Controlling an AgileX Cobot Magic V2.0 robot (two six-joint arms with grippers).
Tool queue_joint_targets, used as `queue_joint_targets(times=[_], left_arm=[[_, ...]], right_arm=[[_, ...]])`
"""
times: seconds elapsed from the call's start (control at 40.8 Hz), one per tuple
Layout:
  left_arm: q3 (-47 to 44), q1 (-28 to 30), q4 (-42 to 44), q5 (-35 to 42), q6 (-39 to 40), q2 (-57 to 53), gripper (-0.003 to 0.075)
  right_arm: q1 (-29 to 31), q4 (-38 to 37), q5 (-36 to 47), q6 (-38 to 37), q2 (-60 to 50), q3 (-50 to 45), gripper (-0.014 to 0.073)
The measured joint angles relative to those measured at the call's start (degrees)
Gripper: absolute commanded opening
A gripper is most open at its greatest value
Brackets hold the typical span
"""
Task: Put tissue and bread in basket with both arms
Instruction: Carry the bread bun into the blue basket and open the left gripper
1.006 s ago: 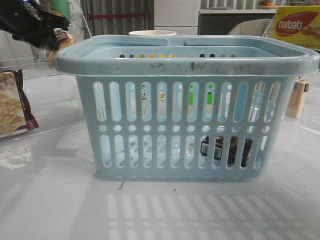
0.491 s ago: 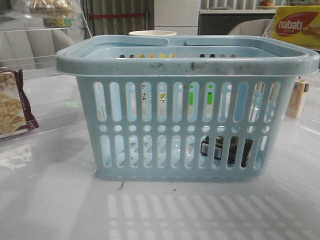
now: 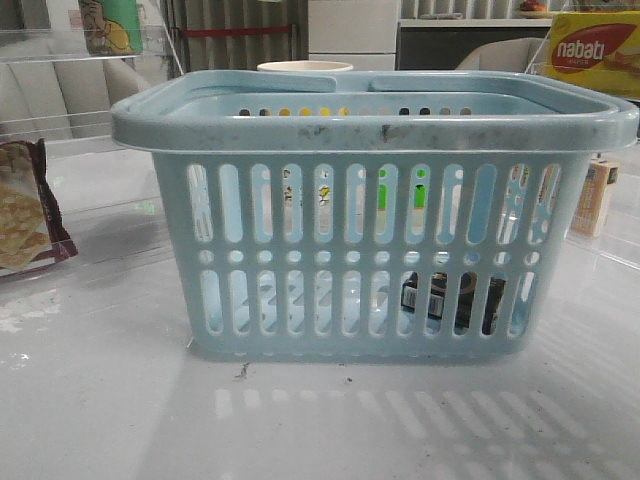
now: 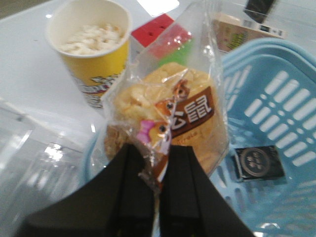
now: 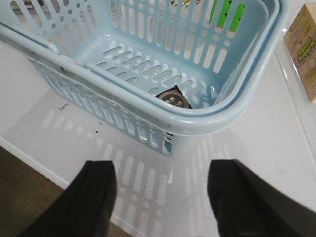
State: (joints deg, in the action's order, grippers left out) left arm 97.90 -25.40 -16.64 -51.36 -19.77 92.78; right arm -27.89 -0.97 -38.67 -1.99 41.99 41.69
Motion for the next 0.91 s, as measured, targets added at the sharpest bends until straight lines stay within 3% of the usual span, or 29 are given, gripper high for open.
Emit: queue_joint_targets(times=[0.074,0.147,0.294,0.368,0.687,0.908], left_arm=[[-1.46,-3.17,-0.04,0.5,-0.48,0.82,0.0097],[-2.95,-6.08,-0.13,1.21,-0.89,2.42,0.0156],[-4.06,-9.14,-0.13,2.91,-1.12,6.2,0.0441],[-4.16,-9.44,-0.13,3.58,-1.12,7.17,0.053],[-5.81,-9.52,-0.72,2.94,-1.12,-0.59,0.0548],[-17.6,-13.52,-1.53,3.18,-1.25,-14.95,0.0548]], right_arm=[[0.0,0.0,0.0,0.0,0.0,0.0,0.0517],[0.0,0.0,-0.11,0.0,0.0,0.0,0.0517],[0.0,0.0,-0.32,0.0,0.0,0.0,0.0517],[0.0,0.0,-0.4,0.0,0.0,0.0,0.0517],[0.0,0.0,-0.53,0.0,0.0,0.0,0.0517],[0.0,0.0,-0.53,0.0,0.0,0.0,0.0517]])
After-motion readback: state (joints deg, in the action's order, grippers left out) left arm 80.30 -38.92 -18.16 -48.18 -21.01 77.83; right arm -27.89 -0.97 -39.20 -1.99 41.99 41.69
